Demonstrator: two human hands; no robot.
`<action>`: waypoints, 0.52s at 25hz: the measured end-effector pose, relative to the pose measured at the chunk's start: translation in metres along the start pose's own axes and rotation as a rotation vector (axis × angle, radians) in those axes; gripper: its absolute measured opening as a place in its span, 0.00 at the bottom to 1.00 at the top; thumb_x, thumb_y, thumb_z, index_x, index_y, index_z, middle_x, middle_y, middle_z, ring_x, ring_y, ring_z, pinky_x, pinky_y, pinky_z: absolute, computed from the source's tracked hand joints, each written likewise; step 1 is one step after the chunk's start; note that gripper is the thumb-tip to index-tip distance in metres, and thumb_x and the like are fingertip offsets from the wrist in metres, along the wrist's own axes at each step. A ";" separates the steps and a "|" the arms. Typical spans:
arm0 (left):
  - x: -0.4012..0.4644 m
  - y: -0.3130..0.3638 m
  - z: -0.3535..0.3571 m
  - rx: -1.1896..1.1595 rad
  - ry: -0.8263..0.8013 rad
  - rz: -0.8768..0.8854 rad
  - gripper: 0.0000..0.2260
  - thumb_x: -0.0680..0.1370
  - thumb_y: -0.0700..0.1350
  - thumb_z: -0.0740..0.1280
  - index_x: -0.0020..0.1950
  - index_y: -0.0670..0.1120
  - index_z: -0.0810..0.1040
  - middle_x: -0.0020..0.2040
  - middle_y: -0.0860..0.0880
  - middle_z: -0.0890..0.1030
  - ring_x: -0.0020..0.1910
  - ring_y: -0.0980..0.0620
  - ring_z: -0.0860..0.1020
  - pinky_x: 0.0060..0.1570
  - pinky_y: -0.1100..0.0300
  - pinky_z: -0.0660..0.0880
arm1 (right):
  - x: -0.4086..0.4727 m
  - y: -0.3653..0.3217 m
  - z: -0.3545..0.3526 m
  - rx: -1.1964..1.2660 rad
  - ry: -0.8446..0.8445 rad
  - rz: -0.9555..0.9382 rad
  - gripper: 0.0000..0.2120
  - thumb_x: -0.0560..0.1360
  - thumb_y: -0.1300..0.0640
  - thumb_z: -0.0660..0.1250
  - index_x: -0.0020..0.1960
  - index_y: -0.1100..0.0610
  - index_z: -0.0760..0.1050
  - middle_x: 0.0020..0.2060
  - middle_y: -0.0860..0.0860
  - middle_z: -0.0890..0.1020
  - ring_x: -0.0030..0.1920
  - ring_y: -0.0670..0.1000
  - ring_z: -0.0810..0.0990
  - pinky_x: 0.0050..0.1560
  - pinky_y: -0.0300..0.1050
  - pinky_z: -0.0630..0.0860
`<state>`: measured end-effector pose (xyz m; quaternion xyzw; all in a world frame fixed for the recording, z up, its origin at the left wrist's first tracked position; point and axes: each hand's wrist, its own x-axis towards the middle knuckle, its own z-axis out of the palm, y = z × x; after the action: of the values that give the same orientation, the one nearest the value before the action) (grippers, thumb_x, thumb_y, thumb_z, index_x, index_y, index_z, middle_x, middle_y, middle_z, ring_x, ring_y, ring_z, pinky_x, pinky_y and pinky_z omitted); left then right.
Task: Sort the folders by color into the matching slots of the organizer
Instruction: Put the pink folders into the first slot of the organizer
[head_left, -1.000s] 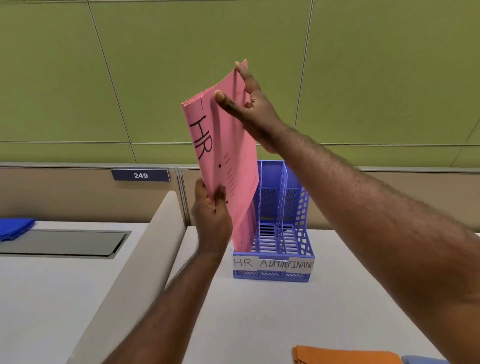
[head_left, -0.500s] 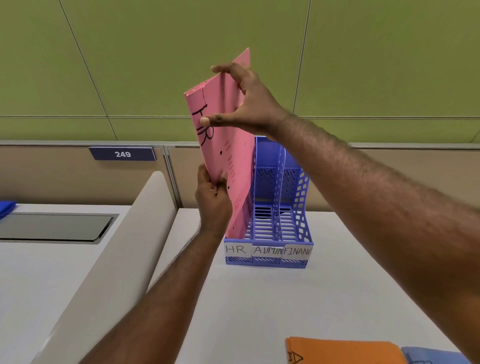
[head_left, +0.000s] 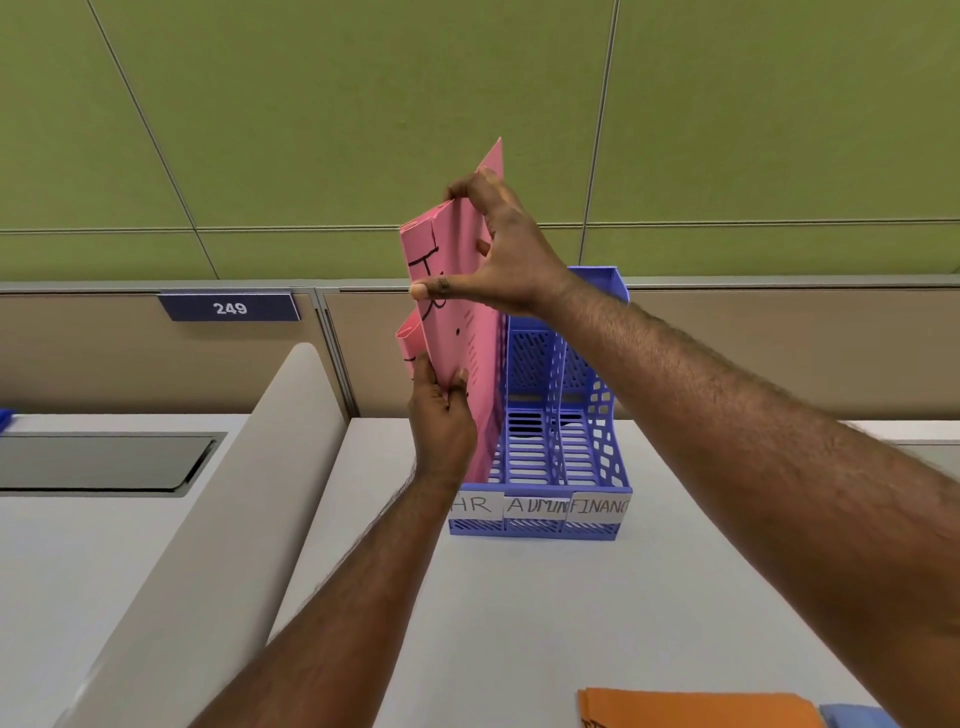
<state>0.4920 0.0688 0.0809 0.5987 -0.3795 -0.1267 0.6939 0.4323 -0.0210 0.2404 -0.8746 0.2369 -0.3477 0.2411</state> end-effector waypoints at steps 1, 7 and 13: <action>0.000 -0.001 0.002 0.013 -0.010 -0.001 0.20 0.82 0.39 0.59 0.74 0.47 0.62 0.66 0.45 0.75 0.61 0.49 0.76 0.60 0.50 0.78 | -0.001 0.004 0.001 0.000 0.008 0.003 0.43 0.56 0.38 0.80 0.64 0.50 0.67 0.76 0.61 0.56 0.76 0.60 0.57 0.68 0.66 0.68; -0.005 -0.011 0.005 0.137 -0.058 -0.049 0.23 0.82 0.38 0.57 0.76 0.48 0.58 0.69 0.45 0.73 0.64 0.50 0.74 0.63 0.50 0.75 | -0.005 0.023 0.011 -0.044 -0.030 0.053 0.40 0.57 0.37 0.79 0.63 0.49 0.66 0.77 0.60 0.52 0.77 0.60 0.53 0.68 0.65 0.68; -0.023 -0.020 0.000 0.165 -0.009 -0.079 0.23 0.82 0.42 0.58 0.77 0.48 0.58 0.70 0.46 0.73 0.66 0.48 0.75 0.59 0.54 0.77 | -0.019 0.044 0.040 -0.076 -0.093 0.082 0.41 0.58 0.37 0.78 0.65 0.47 0.65 0.79 0.57 0.48 0.77 0.59 0.55 0.70 0.63 0.65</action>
<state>0.4816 0.0781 0.0535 0.6677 -0.3676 -0.1250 0.6352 0.4378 -0.0337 0.1798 -0.8878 0.2742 -0.2870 0.2328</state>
